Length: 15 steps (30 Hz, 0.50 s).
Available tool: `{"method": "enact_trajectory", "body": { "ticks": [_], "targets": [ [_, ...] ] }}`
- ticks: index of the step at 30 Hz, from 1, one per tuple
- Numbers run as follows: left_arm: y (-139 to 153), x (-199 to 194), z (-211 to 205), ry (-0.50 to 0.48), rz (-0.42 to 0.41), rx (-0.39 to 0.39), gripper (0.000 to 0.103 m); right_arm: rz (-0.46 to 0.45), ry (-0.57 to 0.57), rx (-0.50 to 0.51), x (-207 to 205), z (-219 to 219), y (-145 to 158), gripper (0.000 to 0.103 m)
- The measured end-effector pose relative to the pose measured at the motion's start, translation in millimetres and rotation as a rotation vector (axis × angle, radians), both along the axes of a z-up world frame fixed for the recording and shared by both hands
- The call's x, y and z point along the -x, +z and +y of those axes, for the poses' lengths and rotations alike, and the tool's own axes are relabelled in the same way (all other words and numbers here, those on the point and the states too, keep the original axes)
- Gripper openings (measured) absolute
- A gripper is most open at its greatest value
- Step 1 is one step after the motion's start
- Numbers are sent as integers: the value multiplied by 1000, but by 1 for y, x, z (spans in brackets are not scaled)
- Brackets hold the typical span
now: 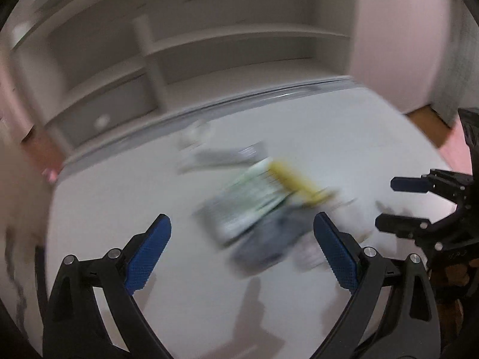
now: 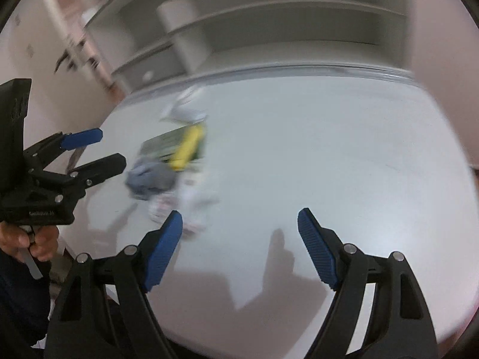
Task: Collect trash
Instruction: 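Grasp the grey sock with the left tool while the right tool grasps the patterned mask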
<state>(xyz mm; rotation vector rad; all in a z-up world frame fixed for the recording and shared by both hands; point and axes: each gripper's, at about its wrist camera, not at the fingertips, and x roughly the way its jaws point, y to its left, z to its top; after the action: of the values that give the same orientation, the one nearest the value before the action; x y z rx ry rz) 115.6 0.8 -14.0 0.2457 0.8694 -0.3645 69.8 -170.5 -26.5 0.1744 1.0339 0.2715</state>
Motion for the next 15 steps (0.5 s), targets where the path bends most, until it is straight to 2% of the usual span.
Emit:
{"method": "enact_trajectory", "body": {
  "ticks": [2,5,9,10,15],
  "targets": [
    [-7,5,19,17,9,10,93,13,33,6,-10,20,-6,77],
    [-19,15,32,6,31,39,93,37,73,40,-22,36,-12,60],
    [-30,14,25,-37,53,60,93,59,79,54,-23,55,-14,21],
    [-31,13,19,-52,49,56,93,52,72,49,-19,50,-12,18],
    [-36,15,-12,-122,7,31,93,21,13,47,-3,18,5,17]
  ]
}}
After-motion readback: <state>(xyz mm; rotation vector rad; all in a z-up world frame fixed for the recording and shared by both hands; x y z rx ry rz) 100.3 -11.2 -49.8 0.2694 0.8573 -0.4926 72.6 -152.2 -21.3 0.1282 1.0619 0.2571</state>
